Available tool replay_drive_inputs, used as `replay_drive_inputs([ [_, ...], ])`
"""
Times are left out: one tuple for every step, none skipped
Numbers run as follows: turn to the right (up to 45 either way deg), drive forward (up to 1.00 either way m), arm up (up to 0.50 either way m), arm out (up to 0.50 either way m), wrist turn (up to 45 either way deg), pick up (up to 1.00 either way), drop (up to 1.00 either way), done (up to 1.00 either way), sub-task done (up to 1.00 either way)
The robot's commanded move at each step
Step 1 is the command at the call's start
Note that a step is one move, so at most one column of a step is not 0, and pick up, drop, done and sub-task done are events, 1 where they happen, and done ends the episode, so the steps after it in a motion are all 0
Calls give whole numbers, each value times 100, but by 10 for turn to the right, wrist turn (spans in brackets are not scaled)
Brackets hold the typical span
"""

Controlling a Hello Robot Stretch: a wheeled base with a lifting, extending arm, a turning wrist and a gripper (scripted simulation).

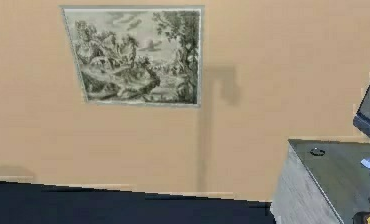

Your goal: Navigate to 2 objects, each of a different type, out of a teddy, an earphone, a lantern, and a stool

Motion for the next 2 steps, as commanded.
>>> replay_drive_inputs([
  [0, 10, 0, 0, 0, 0, 0, 0, 0],
  [450, 0, 0, 0, 0, 0, 0, 0, 0],
])
